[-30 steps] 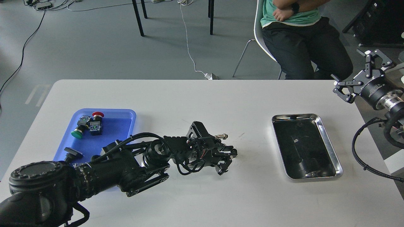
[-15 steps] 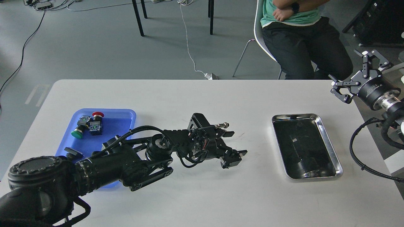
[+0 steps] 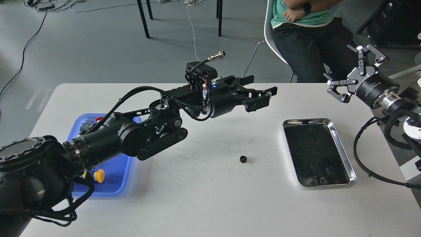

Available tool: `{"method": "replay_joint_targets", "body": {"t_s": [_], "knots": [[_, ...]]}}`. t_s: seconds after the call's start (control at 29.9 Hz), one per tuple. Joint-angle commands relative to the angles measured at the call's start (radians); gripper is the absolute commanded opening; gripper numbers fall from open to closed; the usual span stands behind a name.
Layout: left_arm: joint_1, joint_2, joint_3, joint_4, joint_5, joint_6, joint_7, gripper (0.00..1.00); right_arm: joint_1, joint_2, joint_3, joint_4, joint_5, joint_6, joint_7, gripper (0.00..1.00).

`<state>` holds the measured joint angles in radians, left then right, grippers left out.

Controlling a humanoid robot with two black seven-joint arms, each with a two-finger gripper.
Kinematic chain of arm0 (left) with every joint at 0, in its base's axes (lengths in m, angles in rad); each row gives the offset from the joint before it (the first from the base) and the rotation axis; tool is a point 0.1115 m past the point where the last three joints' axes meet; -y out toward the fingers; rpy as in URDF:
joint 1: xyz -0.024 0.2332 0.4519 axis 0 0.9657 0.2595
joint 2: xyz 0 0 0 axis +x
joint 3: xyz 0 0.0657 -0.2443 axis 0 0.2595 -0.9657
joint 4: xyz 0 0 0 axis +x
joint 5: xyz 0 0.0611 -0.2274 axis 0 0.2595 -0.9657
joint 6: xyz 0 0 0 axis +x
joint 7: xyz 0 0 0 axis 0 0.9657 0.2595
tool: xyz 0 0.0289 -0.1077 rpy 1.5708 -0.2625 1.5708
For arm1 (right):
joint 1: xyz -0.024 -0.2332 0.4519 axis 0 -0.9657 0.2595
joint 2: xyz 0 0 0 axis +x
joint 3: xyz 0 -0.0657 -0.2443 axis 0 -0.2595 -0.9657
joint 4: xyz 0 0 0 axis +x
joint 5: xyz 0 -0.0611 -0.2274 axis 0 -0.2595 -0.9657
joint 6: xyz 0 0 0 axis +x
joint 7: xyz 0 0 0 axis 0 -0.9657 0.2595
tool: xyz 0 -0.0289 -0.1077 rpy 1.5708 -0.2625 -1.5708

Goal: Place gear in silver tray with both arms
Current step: 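Withdraw the left arm and raise the right arm toward the part, then lower the right gripper onto the black part and grasp it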

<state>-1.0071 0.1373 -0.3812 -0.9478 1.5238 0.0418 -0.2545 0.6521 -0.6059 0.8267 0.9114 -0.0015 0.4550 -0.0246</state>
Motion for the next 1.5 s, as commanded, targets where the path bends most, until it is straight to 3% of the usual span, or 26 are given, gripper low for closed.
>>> {"method": "replay_joint_targets", "body": {"t_s": [0.0,0.17,0.27,0.47,0.7,0.84,1.1,1.47], "knots": [[0.008,0.117,-0.094,-0.019,-0.248,0.001,0.027,0.94,0.003,-0.006,-0.003,0.079,-0.084,-0.018,-0.002,0.97],[0.041,0.292,-0.14,-0.02,-0.687,-0.005,0.023,0.96,0.021,-0.04,-0.038,0.184,-0.234,-0.03,-0.009,0.97],[0.068,0.373,-0.142,-0.02,-0.905,-0.014,0.015,0.97,0.095,-0.089,-0.164,0.263,-0.348,-0.039,-0.012,0.97],[0.14,0.465,-0.168,-0.019,-1.16,-0.167,0.014,0.97,0.407,-0.126,-0.571,0.369,-0.567,-0.052,-0.035,0.97],[0.22,0.479,-0.238,-0.019,-1.263,-0.224,0.017,0.98,0.753,-0.051,-0.963,0.44,-0.783,-0.047,-0.092,0.97],[0.258,0.481,-0.249,-0.02,-1.263,-0.229,0.012,0.98,0.843,0.017,-1.118,0.452,-0.877,-0.038,-0.113,0.98],[0.265,0.499,-0.249,-0.02,-1.257,-0.221,-0.017,0.98,0.866,0.167,-1.244,0.416,-0.874,0.031,-0.115,0.96],[0.263,0.507,-0.266,-0.02,-1.255,-0.22,-0.028,0.98,0.867,0.339,-1.347,0.279,-0.802,0.034,-0.115,0.95]]}}
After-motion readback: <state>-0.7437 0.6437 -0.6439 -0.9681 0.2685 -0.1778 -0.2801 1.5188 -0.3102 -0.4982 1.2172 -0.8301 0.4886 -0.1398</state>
